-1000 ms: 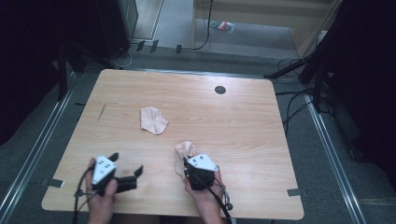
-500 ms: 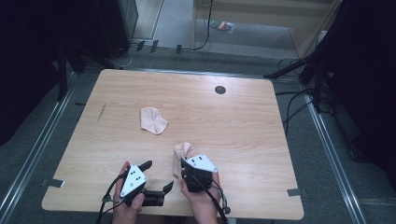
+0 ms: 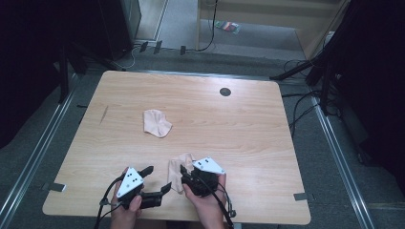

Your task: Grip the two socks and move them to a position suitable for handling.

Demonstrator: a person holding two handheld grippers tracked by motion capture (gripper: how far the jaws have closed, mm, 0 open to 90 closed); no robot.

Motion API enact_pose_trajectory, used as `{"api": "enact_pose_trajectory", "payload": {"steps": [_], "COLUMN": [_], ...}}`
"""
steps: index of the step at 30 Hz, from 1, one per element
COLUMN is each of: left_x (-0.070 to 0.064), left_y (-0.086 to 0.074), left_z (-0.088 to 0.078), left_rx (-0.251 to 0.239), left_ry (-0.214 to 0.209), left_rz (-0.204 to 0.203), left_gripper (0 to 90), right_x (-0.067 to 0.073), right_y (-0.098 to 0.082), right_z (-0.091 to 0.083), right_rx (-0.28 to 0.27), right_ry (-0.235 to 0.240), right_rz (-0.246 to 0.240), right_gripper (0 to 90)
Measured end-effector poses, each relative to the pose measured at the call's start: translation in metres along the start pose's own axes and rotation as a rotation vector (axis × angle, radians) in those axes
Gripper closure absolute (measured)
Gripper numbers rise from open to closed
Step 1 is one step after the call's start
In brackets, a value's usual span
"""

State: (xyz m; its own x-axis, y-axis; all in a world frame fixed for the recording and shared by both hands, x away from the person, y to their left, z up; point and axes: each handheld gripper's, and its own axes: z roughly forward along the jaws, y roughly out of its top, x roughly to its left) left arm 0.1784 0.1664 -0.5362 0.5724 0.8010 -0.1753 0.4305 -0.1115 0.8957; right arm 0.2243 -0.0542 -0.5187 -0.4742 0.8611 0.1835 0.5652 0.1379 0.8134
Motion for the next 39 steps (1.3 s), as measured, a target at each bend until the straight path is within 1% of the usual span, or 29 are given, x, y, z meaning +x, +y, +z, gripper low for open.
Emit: {"api": "enact_pose_trajectory", "payload": {"steps": [2,3,4,5,8,10,11,13,15,16,17,18,19,20,21,22,24,25,27,28,29,32,33,34,35,36,37,38,39], "left_x": [0.003,0.005,0.006,0.007,0.007,0.007,0.007,0.007,0.007,0.007,0.008,0.009,0.009,0.01,0.011,0.011,0.012,0.012,0.011,0.01,0.005,-0.002,-0.005,-0.005,-0.007,-0.008,-0.008,-0.008,-0.009], "left_y": [0.0,0.0,0.0,0.0,-0.001,-0.001,-0.002,-0.003,-0.003,-0.003,-0.004,-0.004,-0.004,-0.004,-0.005,-0.005,-0.006,-0.006,-0.006,-0.007,-0.008,-0.009,-0.009,-0.009,-0.008,-0.006,-0.002,-0.001,0.001], "left_z": [-0.002,-0.003,-0.004,-0.004,-0.003,-0.003,-0.002,-0.002,-0.002,-0.002,-0.002,-0.002,-0.002,-0.002,-0.001,-0.001,0.0,0.001,0.002,0.003,0.005,0.011,0.013,0.013,0.016,0.018,0.019,0.021,0.022], "left_rx": [-0.002,-0.002,-0.001,0.001,0.003,0.006,0.007,0.015,0.021,0.021,0.022,0.024,0.024,0.028,0.035,0.035,0.048,0.057,0.063,0.07,0.09,0.129,0.156,0.156,0.168,0.173,0.166,0.163,0.173], "left_ry": [0.011,0.014,0.012,0.008,-0.001,-0.006,-0.005,-0.007,-0.005,-0.005,-0.004,-0.003,-0.003,-0.002,0.003,0.003,-0.001,-0.01,-0.013,-0.024,-0.038,-0.042,-0.036,-0.036,-0.03,-0.036,-0.057,-0.057,-0.043], "left_rz": [-0.011,-0.022,-0.026,-0.029,-0.036,-0.039,-0.038,-0.041,-0.043,-0.043,-0.045,-0.047,-0.047,-0.049,-0.056,-0.056,-0.061,-0.066,-0.066,-0.061,-0.057,-0.041,-0.034,-0.034,-0.039,-0.052,-0.078,-0.082,-0.076], "left_gripper": [14.4,14.8,15.0,15.6,16.3,18.3,21.2,22.2,22.1,22.1,22.1,21.9,21.7,21.7,21.5,21.5,21.3,21.0,20.4,20.4,19.1,17.4,16.3,15.2,15.2,14.2,14.1,14.0,14.9], "right_x": [-0.006,-0.01,-0.011,-0.011,-0.008,-0.005,-0.004,-0.003,0.0,0.001,0.002,0.003,0.003,0.003,0.004,0.004,0.005,0.007,0.009,0.009,0.01,0.013,0.014,0.014,0.017,0.02,0.021,0.023,0.024], "right_y": [0.006,0.01,0.01,0.009,0.003,-0.004,-0.007,-0.014,-0.019,-0.021,-0.023,-0.024,-0.024,-0.024,-0.023,-0.023,-0.019,-0.014,-0.008,-0.008,0.002,0.011,0.015,0.015,0.018,0.024,0.025,0.026,0.028], "right_z": [-0.007,-0.011,-0.012,-0.012,-0.006,0.001,0.004,0.01,0.015,0.016,0.015,0.014,0.014,0.012,0.008,0.008,0.004,-0.001,-0.006,-0.006,-0.013,-0.02,-0.023,-0.023,-0.027,-0.032,-0.034,-0.036,-0.039], "right_rx": [-0.023,-0.024,-0.022,-0.016,0.051,0.1,0.115,0.139,0.154,0.16,0.154,0.149,0.149,0.145,0.125,0.125,0.11,0.093,0.07,0.07,0.045,0.025,0.016,0.016,0.008,-0.003,-0.01,-0.014,-0.018], "right_ry": [0.006,0.017,0.012,0.02,0.051,0.086,0.088,0.073,0.048,0.025,-0.002,-0.007,-0.007,-0.011,-0.006,-0.006,0.01,0.019,0.033,0.033,0.056,0.081,0.091,0.091,0.104,0.13,0.137,0.146,0.159], "right_rz": [0.005,0.007,0.006,-0.007,-0.05,-0.063,-0.07,-0.08,-0.104,-0.123,-0.135,-0.14,-0.14,-0.148,-0.16,-0.16,-0.163,-0.178,-0.175,-0.175,-0.161,-0.161,-0.167,-0.167,-0.165,-0.161,-0.163,-0.159,-0.155], "right_gripper": [58.5,64.7,67.8,69.8,72.7,70.8,68.0,64.8,65.4,67.6,72.4,77.6,77.6,82.8,88.0,88.0,88.7,89.1,89.2,89.2,89.3,89.4,89.4,89.4,89.4,89.4,89.5,89.5,89.4]}}
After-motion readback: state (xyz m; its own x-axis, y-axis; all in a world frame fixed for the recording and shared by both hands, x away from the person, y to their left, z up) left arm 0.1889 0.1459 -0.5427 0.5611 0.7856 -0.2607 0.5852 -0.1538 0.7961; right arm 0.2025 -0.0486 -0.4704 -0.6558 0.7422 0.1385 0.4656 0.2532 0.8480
